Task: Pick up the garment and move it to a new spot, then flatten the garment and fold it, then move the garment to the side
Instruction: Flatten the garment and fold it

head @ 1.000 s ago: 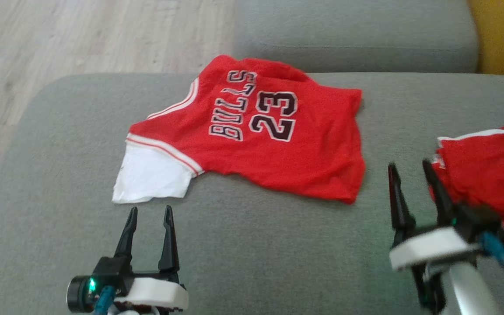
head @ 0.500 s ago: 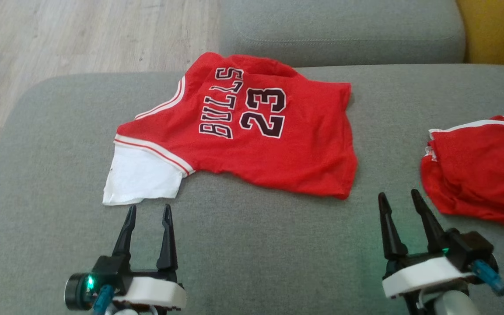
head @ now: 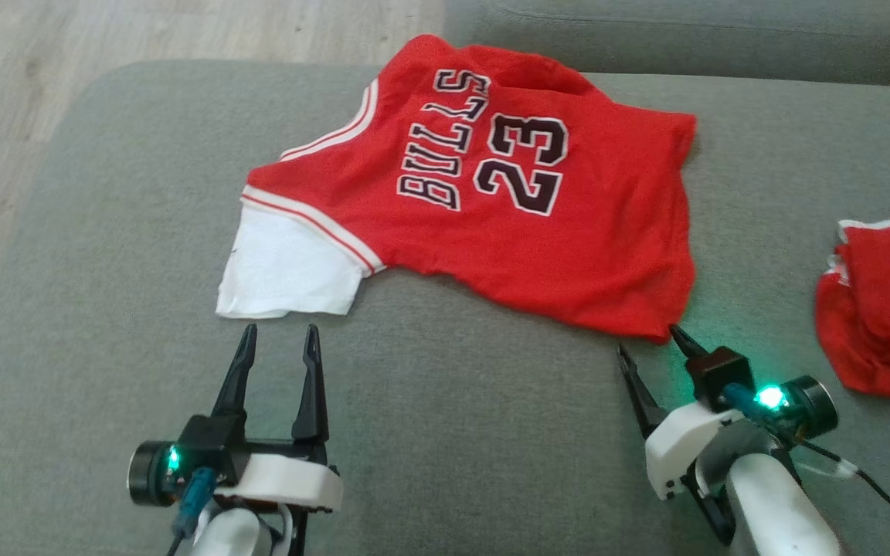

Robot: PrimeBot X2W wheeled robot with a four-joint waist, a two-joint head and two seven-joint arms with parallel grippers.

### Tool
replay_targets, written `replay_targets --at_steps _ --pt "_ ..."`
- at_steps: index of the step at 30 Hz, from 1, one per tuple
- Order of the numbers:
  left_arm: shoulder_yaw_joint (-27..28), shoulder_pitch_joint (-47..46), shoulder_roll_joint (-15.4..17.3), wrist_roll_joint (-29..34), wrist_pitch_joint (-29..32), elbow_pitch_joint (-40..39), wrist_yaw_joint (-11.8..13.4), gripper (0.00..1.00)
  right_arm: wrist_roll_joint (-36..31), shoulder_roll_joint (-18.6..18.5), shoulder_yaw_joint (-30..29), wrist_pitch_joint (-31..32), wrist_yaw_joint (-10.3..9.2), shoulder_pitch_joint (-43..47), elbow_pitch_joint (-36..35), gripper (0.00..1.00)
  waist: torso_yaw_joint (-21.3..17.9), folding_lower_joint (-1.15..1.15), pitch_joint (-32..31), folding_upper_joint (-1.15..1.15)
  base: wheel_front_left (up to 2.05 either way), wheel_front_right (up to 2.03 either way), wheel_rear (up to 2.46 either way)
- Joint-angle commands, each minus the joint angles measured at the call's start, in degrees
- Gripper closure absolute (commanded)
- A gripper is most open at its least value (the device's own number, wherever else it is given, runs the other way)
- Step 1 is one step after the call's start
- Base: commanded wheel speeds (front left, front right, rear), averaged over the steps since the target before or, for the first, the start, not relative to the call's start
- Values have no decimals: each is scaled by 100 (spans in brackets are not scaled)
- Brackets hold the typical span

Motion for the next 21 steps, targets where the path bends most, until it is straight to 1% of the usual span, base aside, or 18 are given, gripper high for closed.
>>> replay_targets --at_steps 1,6,11,12,13,14,21 --pt "147 -196 -5 51 -55 -130 -14 0 -342 -7 100 20 -4 -277 35 0 132 -1 47 0 0 0 0" --pt "132 -216 -42 64 -55 -106 -25 0 -992 -7 -119 124 -4 -568 543 0 343 -1 66 0 0 0 0" --pt "131 -212 -72 64 -55 -96 -34 0 -1265 -7 -400 105 -4 -750 768 0 488 -1 84 0 0 0 0" --pt "137 -205 -78 64 -55 -94 -32 0 -1310 -7 -463 103 -4 -776 820 4 508 -1 83 0 0 0 0" --pt "144 -196 -83 64 -55 -93 -30 0 -1350 -7 -512 98 -4 -798 871 58 522 -1 81 0 0 0 0" --pt "150 -187 -87 66 -55 -94 -30 0 -1388 -7 -556 85 -4 -817 917 100 532 -1 78 0 0 0 0" --pt "236 -100 -76 70 -55 -56 -17 0 -1664 -7 -1163 -67 -4 -755 978 100 438 -1 -122 0 0 0 0"
